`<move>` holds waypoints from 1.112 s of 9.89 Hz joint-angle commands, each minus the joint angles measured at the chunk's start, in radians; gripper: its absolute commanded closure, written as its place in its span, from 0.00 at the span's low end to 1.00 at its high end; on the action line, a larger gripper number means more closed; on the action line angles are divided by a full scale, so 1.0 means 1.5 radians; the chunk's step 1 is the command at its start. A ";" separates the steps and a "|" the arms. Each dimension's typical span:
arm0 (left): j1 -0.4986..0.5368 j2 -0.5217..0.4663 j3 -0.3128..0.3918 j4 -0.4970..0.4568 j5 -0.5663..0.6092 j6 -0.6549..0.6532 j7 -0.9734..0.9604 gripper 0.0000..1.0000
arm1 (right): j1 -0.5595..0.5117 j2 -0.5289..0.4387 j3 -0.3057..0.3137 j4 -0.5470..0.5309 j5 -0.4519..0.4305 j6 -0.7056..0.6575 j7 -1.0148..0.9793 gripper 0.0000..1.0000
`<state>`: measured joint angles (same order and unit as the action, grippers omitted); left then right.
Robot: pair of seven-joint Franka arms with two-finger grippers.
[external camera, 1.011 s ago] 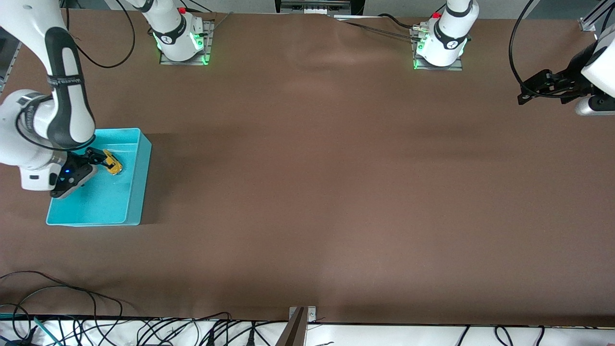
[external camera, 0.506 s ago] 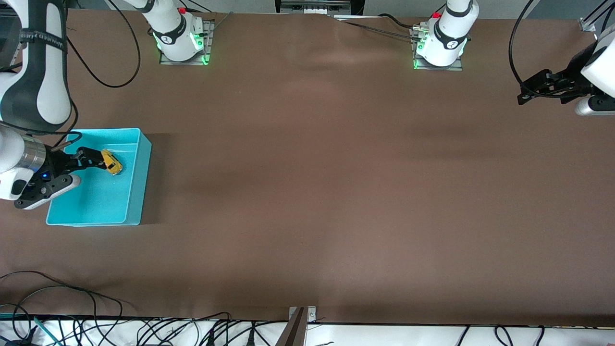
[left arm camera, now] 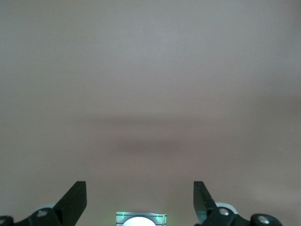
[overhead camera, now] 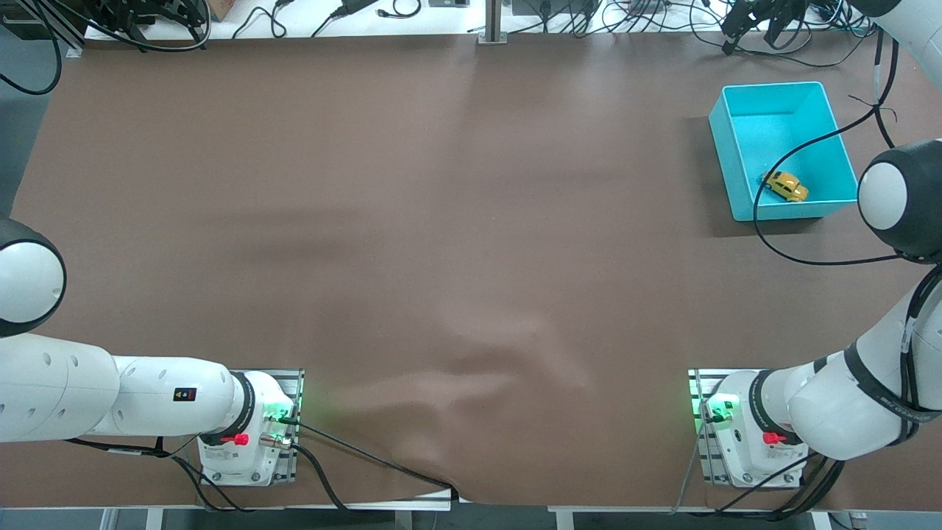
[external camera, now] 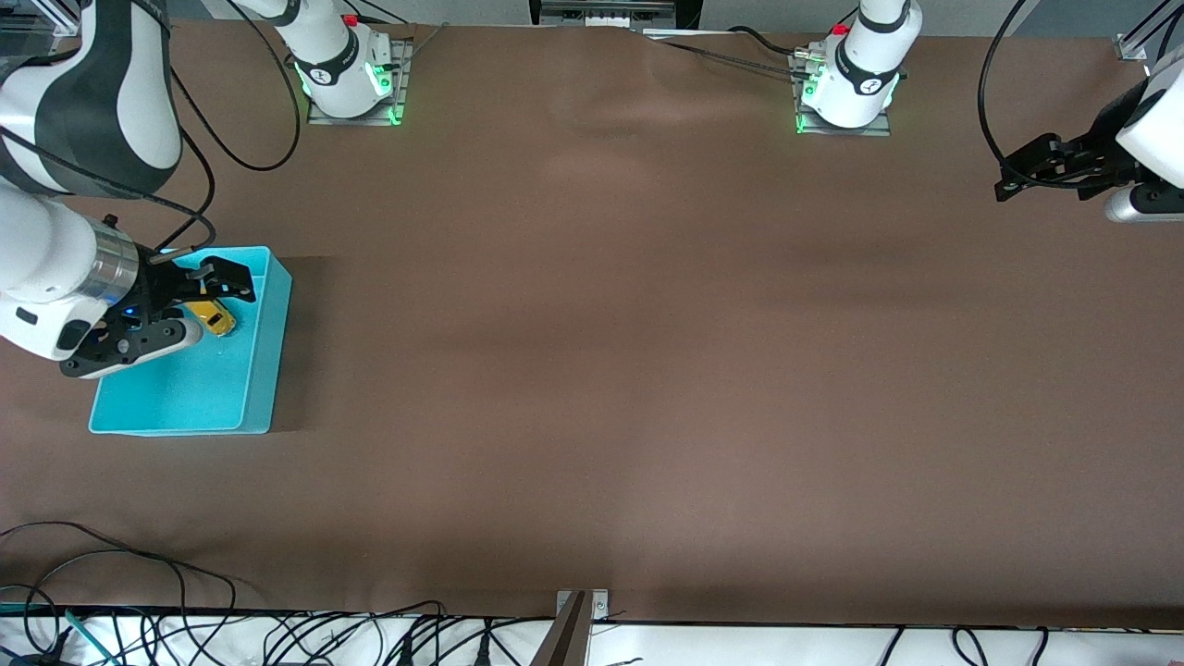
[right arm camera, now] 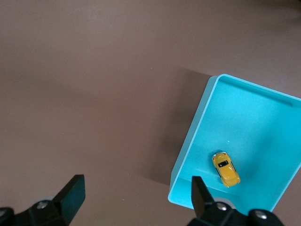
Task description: Wind up and store yellow beetle car
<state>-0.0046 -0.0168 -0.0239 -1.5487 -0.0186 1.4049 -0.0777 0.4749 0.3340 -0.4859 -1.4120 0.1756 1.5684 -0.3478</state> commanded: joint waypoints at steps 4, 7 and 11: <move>-0.001 0.001 0.001 0.008 -0.014 -0.008 -0.008 0.00 | 0.000 -0.020 -0.001 0.001 0.000 -0.020 0.021 0.00; -0.001 0.001 0.001 0.008 -0.017 -0.008 -0.009 0.00 | 0.029 -0.032 -0.003 -0.001 -0.011 -0.031 0.090 0.00; -0.001 0.001 0.001 0.008 -0.017 -0.008 -0.009 0.00 | -0.115 -0.068 0.198 -0.015 -0.104 -0.026 0.163 0.00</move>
<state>-0.0048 -0.0168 -0.0252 -1.5486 -0.0201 1.4040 -0.0777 0.4334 0.2735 -0.3414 -1.4125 0.0686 1.5388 -0.1430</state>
